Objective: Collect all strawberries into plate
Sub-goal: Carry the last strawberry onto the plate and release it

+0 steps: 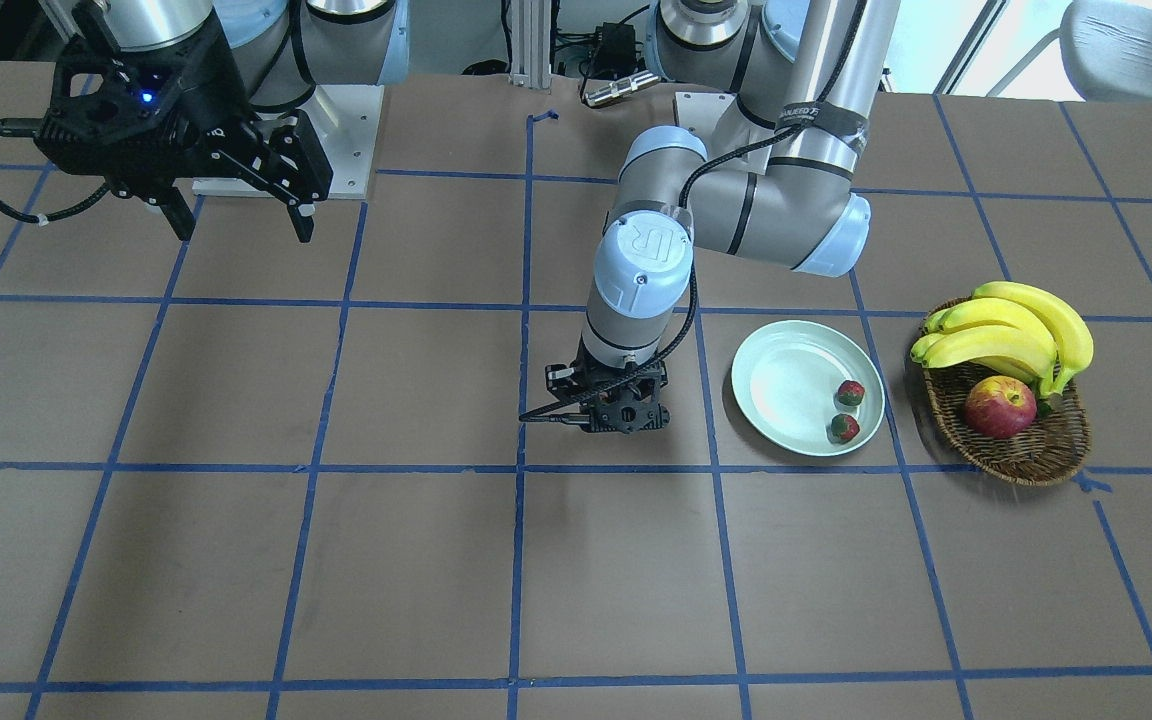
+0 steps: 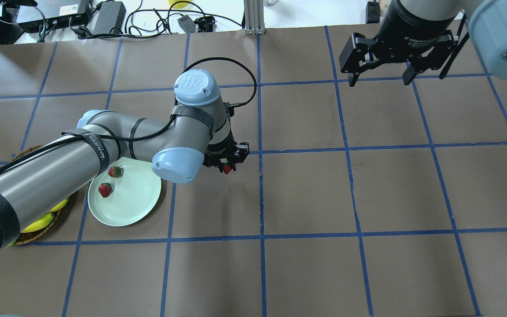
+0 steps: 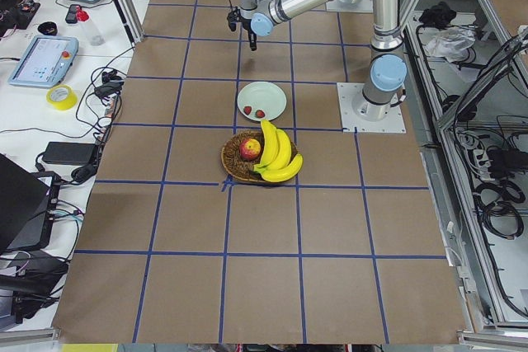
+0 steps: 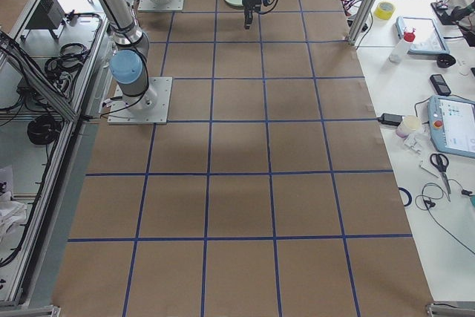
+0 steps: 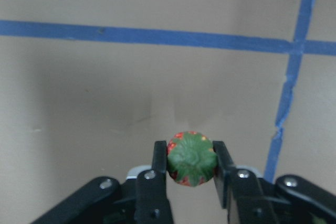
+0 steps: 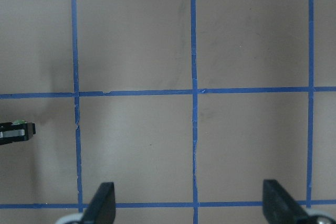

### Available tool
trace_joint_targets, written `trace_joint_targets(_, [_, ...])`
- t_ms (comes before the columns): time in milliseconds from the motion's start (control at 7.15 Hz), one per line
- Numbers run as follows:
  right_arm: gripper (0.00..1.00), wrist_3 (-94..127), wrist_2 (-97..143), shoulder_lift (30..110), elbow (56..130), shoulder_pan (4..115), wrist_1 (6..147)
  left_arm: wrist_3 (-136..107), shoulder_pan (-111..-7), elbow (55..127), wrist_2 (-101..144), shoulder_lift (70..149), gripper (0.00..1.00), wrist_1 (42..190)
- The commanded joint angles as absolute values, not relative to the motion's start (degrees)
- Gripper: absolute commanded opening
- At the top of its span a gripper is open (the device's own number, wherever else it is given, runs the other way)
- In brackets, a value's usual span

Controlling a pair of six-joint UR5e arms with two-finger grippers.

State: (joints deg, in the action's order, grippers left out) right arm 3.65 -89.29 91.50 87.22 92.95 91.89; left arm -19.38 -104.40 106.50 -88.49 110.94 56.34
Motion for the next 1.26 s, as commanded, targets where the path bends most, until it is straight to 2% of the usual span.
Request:
trace_joint_targets(0, [1.0,3.69,-89.12,91.58,87.19,92.9,91.93,-16.18,-99.17,106.0,-96.21,109.78,0.0,62.81])
trace_joint_targets(280, [1.0,3.69,-89.12,91.58,87.19,92.99,91.93,-15.65,-92.58,106.0,-97.91,108.9,0.0,64.6])
trace_joint_targets(839, [1.0,3.69,-89.12,91.58,87.19,92.99,92.2,3.84,-79.82,109.32,-97.91,107.49,0.0,65.22])
trace_joint_targets(979, [1.0,3.69,-89.12,91.58,87.19,92.99,92.2,3.61,-79.72,110.73,-97.48,106.88,0.45,65.3])
trace_joint_targets(1119, [1.0,3.69,-89.12,91.58,87.1,92.9,92.2,3.69,-79.72,112.66,-97.47,106.18,0.83,65.04])
